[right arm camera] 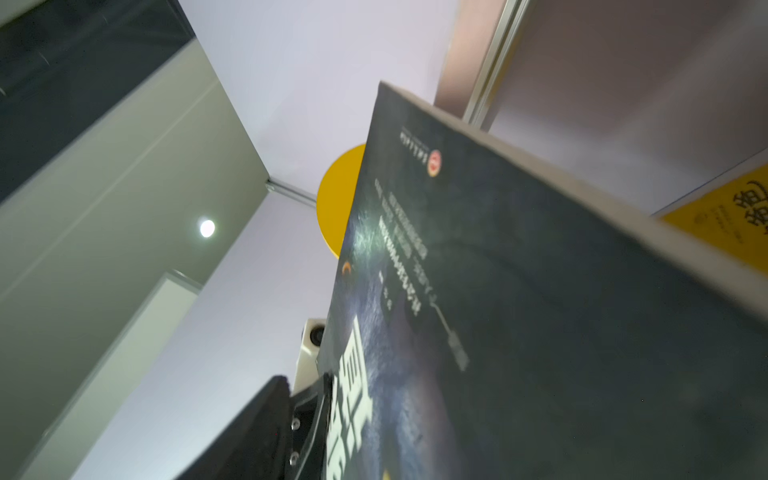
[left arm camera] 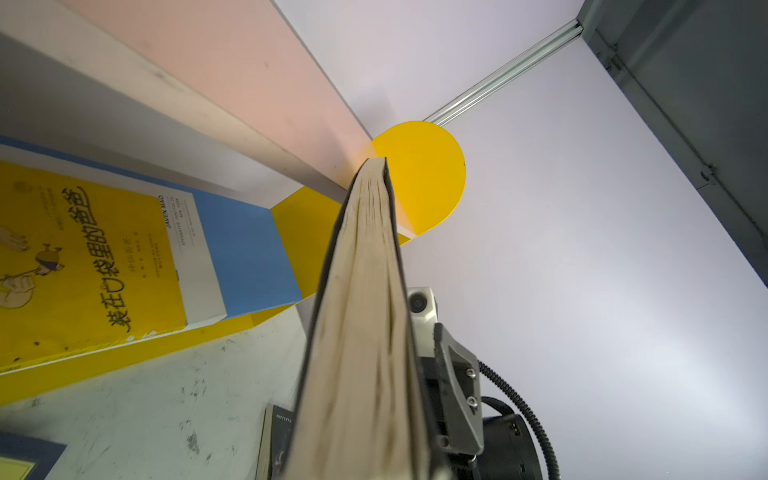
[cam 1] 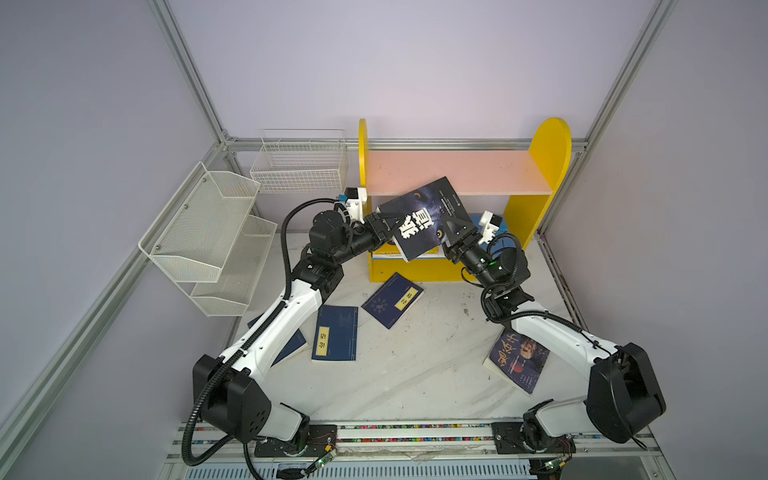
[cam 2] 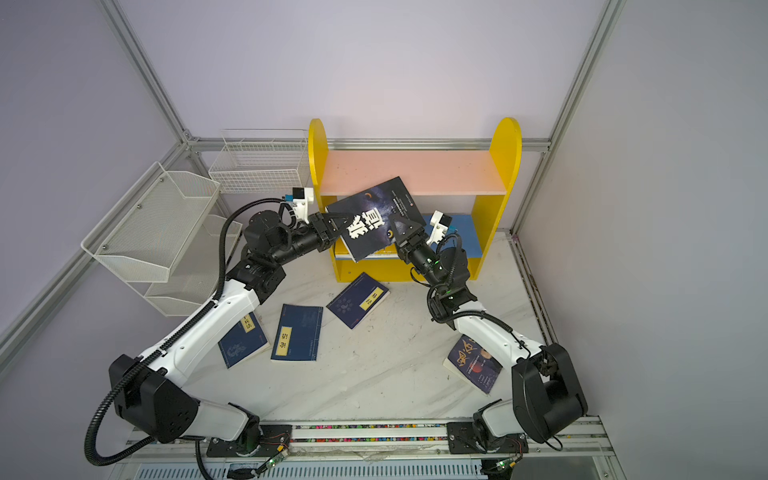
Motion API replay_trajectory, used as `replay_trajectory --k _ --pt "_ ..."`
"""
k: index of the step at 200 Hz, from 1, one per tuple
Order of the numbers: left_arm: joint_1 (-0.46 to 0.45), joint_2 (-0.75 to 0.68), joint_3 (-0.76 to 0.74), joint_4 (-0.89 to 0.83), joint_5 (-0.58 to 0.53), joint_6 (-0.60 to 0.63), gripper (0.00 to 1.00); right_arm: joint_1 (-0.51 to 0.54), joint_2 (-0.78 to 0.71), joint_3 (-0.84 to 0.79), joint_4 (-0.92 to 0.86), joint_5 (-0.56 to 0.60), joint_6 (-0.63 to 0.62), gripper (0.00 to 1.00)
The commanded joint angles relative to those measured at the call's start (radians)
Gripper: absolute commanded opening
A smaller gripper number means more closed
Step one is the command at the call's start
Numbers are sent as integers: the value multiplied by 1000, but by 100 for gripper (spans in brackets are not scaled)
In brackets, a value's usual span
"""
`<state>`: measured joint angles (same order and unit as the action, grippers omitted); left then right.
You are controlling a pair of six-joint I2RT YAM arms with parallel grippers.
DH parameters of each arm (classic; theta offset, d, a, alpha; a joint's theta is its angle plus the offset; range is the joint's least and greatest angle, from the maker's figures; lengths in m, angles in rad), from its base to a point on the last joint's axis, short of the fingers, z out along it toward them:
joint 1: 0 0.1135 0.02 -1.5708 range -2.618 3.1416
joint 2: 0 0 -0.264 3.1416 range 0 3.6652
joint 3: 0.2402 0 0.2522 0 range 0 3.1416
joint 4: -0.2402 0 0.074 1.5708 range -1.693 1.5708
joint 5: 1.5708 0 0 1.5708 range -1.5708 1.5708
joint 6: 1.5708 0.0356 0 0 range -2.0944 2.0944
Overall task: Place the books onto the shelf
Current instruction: 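Lower the dark book onto the yellow book with both grippers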
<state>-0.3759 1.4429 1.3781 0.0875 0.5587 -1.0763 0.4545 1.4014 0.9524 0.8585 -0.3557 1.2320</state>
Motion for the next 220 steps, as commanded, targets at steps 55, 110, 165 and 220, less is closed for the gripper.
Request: replay_trajectory --k 55,110,165,220 --pt "146 -126 75 -124 432 27 0 -158 -75 -112 -143 -605 -157 88" --pt "146 -106 29 -24 513 -39 0 -157 -68 -119 -53 -678 -101 78" --pt "147 -62 24 20 556 -34 0 -157 -65 -158 60 -695 3 38" --pt "154 -38 73 -164 469 103 8 -159 -94 -190 67 -659 37 13"
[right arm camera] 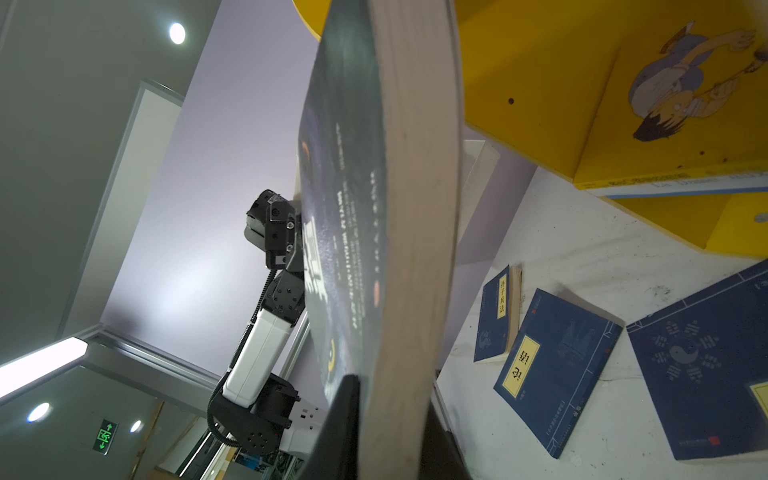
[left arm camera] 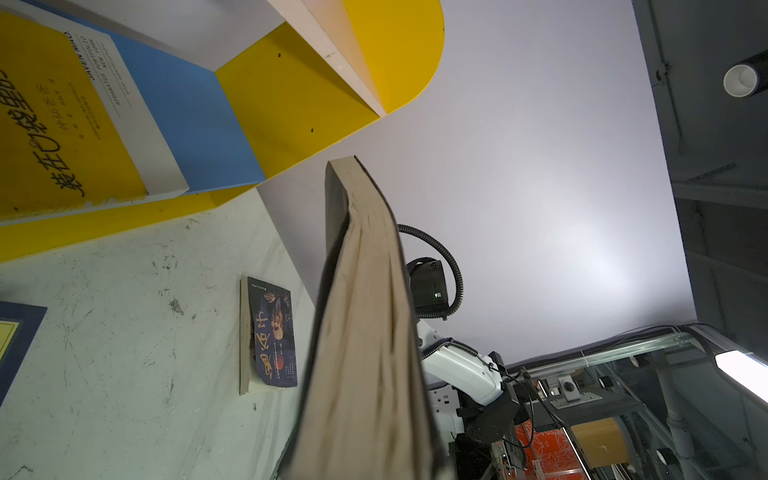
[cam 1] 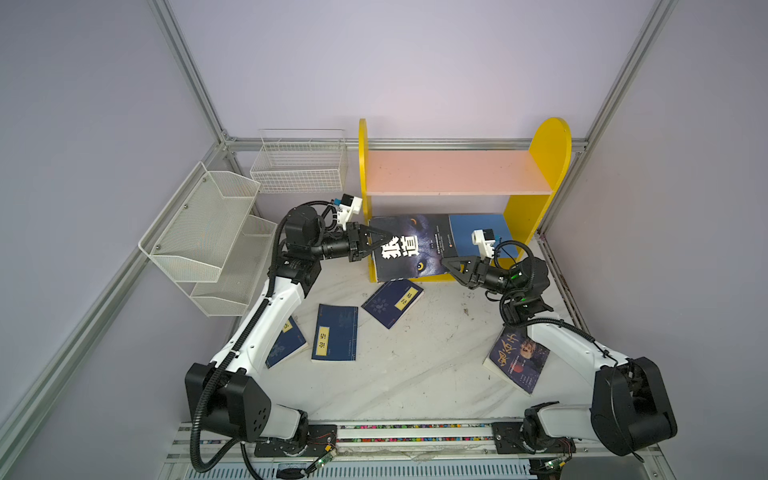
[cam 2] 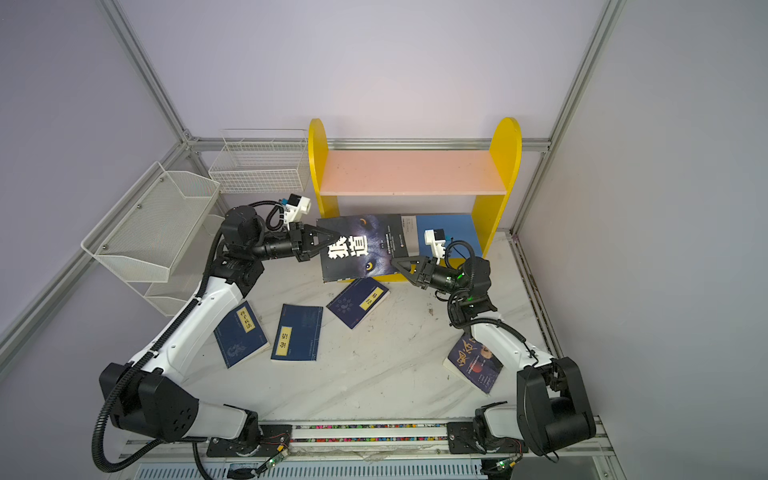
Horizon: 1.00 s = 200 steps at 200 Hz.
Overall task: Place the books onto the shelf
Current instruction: 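Lower the dark book onto the yellow book with both grippers, then push the dark book onto the stack with the right gripper while the left gripper withdraws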
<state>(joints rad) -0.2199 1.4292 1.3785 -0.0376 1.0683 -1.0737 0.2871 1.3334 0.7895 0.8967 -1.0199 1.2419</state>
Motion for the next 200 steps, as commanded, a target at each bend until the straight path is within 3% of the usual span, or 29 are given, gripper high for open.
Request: replay_trajectory --k 1,12,20,32,41,63,86,107,169,200 --pt "-2 -25 74 -53 -47 108 9 9 -27 -28 29 7 27 12" --pt "9 -25 111 -181 -131 192 11 6 -38 -40 27 31 32 7" --pt "13 -35 125 -261 -204 241 24 5 -44 -50 27 49 35 5" --pt "19 -59 138 -339 -312 293 33 3 -53 -66 25 81 38 3" --pt "30 -79 142 -381 -370 314 50 4 -58 -74 25 105 38 3" --pt "63 -129 151 -477 -497 354 77 2 -60 -70 -25 174 1 1" --pt "102 -194 145 -560 -640 390 82 0 -31 18 -223 221 -164 1" --pt "127 -253 125 -589 -704 407 85 -15 34 97 -227 211 -207 0" --pt "146 -375 58 -635 -784 404 87 -14 300 395 -370 276 -338 0" --pt "147 -420 38 -652 -812 400 87 -13 384 480 -364 267 -345 0"
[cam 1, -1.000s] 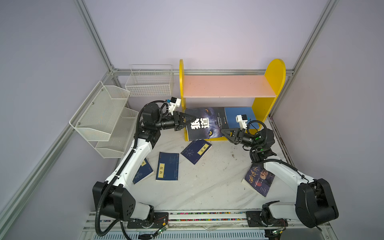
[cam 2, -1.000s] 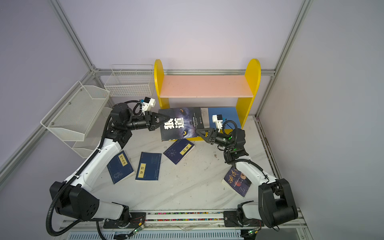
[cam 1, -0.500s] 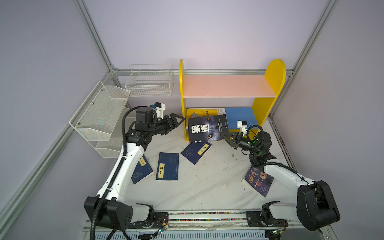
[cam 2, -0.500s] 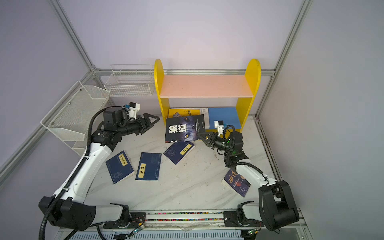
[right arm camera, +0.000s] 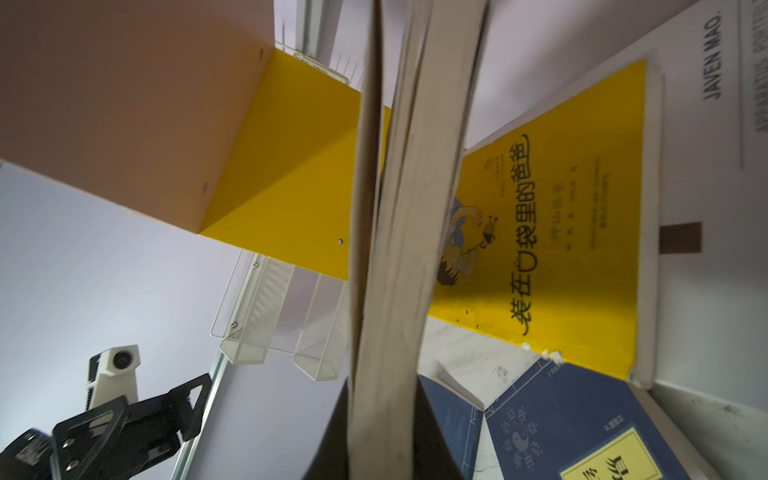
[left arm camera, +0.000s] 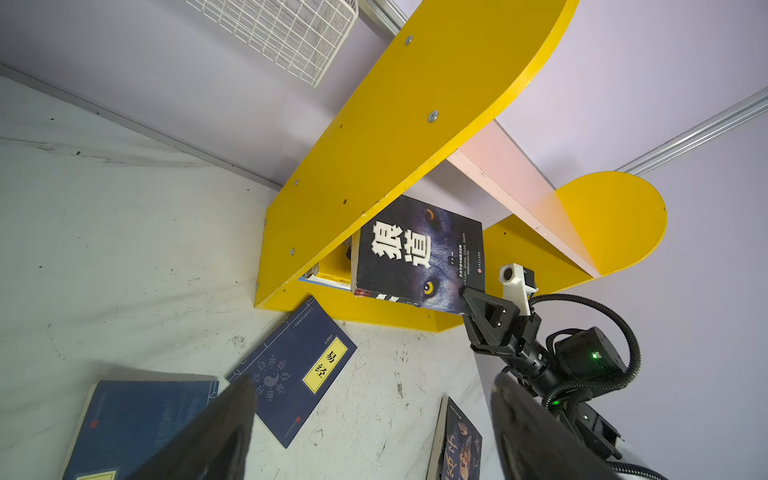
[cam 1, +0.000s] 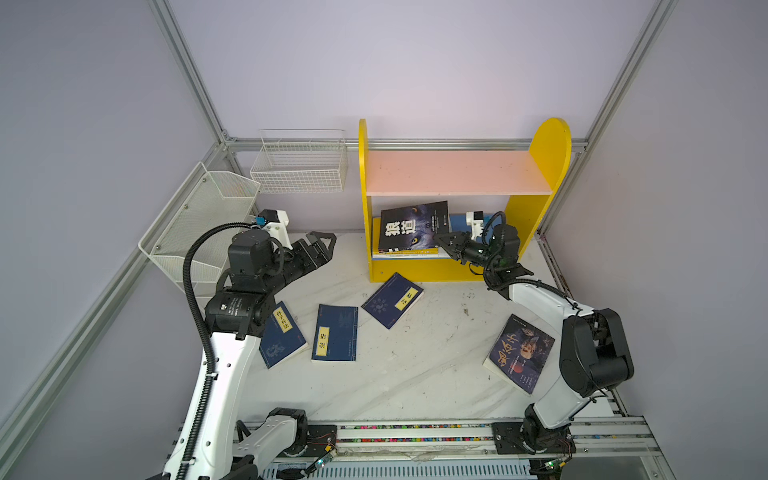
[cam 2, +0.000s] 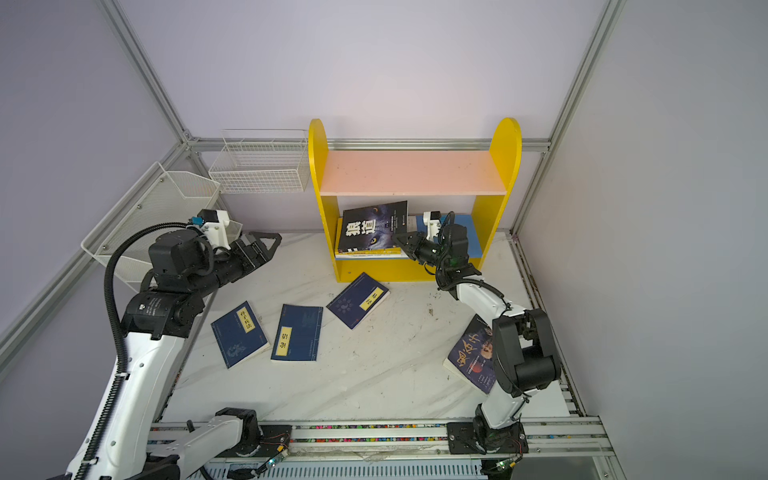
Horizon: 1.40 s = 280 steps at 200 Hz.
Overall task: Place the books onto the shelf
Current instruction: 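Push the dark book onto the stack with the right gripper while the left gripper withdraws, then press the dark book flat on the stack with the right gripper, then release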
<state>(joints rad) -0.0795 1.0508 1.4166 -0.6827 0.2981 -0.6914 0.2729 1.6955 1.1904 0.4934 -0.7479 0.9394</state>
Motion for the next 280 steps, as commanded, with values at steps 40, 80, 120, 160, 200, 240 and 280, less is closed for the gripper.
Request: replay_trajectory --k 40,80,120,160,200,240,280 --pt "7 -79 -26 -21 -73 8 87 39 92 154 16 2 -61 0" --pt "8 -83 -34 -22 -76 1 87 51 143 172 36 25 -42 0" --pt "7 -78 -40 -20 -79 -2 87 52 156 189 27 43 -51 0" --pt "7 -70 -54 -7 -75 -10 87 54 183 202 39 35 -32 0" --pt "8 -66 -61 2 -77 -13 87 57 181 214 -59 40 -92 0" --pt "9 -61 -76 14 -73 -22 87 57 161 183 -104 62 -123 3" --pt "9 -55 -85 23 -68 -30 87 60 162 223 -266 119 -200 21"
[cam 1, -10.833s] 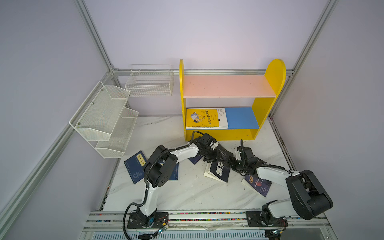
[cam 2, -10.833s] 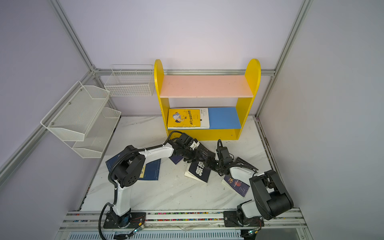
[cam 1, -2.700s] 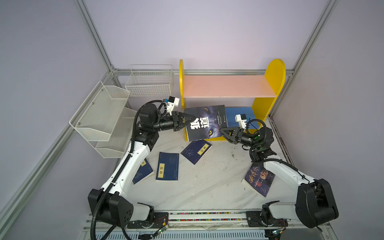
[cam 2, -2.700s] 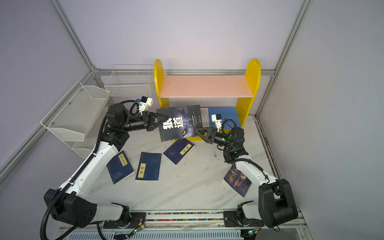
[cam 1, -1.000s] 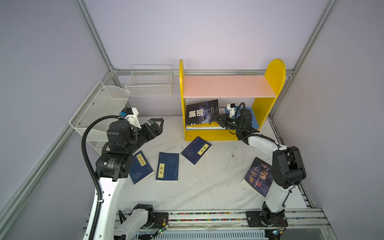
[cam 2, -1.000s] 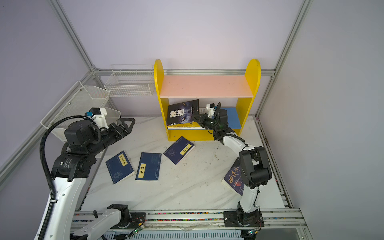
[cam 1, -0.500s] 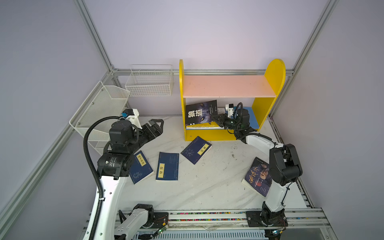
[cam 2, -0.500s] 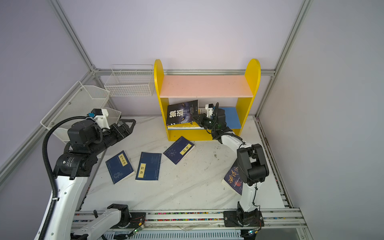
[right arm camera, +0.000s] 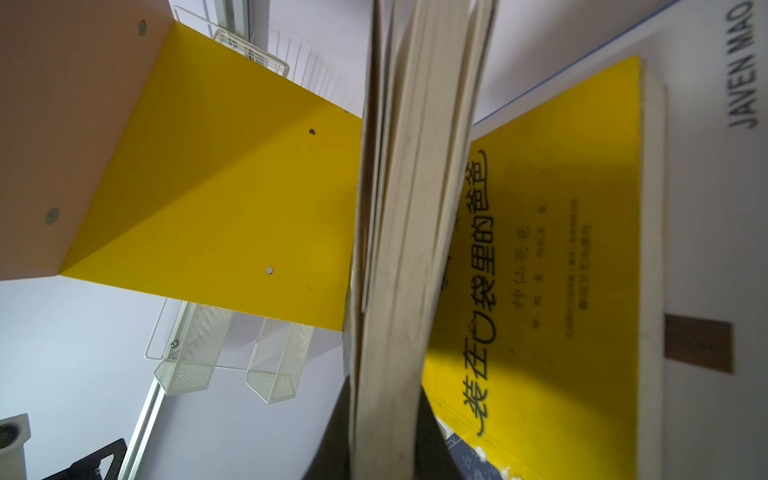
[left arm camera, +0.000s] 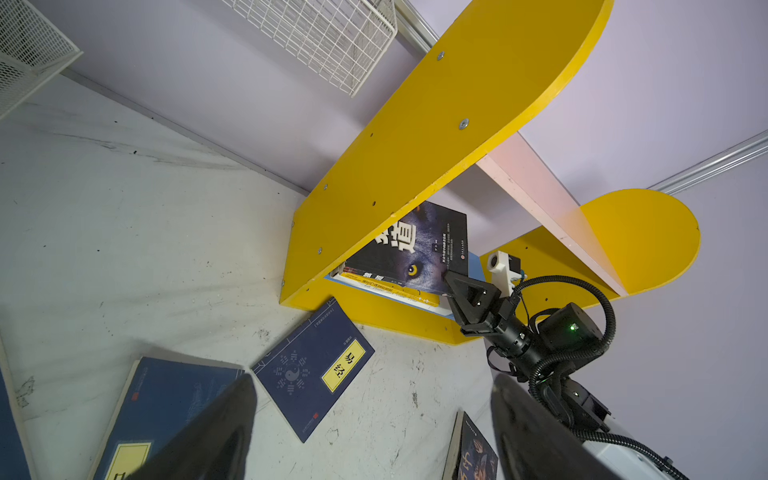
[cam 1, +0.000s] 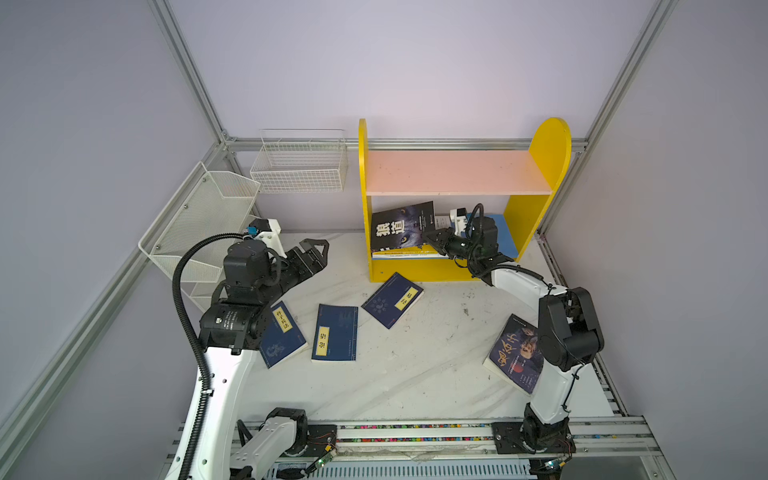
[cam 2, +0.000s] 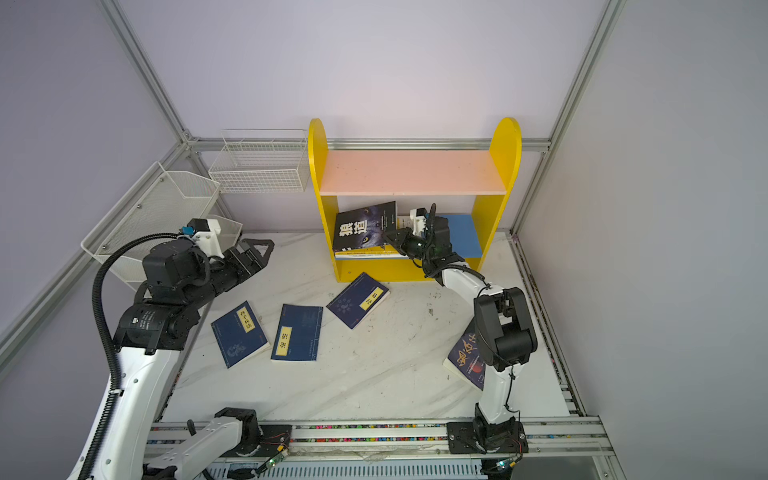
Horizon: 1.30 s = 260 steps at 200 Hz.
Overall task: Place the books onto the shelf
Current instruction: 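Press the dark book flat on the stack with the right gripper, then release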
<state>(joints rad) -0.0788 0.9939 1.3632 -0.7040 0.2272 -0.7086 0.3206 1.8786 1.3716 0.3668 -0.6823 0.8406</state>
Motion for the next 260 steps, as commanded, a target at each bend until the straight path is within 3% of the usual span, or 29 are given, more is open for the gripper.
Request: replay_trajectory --k 1,60,103,150,186,226,260 --pt "8 2 -32 44 4 -12 87 13 -21 44 -146 56 -103 21" --pt "9 -8 -62 64 9 -32 86 21 -39 110 -317 125 -197 37" --pt "8 -11 -73 73 13 -44 86 24 -50 138 -384 175 -250 58" --pt "8 -17 -88 78 16 -51 86 24 -50 181 -451 231 -296 61" --pt "8 -10 -93 81 27 -51 86 24 -46 205 -432 223 -297 57" --pt "8 -1 -96 84 41 -48 86 24 -38 224 -399 227 -278 36" --pt "8 8 -94 90 47 -43 86 25 -27 236 -395 233 -278 28"
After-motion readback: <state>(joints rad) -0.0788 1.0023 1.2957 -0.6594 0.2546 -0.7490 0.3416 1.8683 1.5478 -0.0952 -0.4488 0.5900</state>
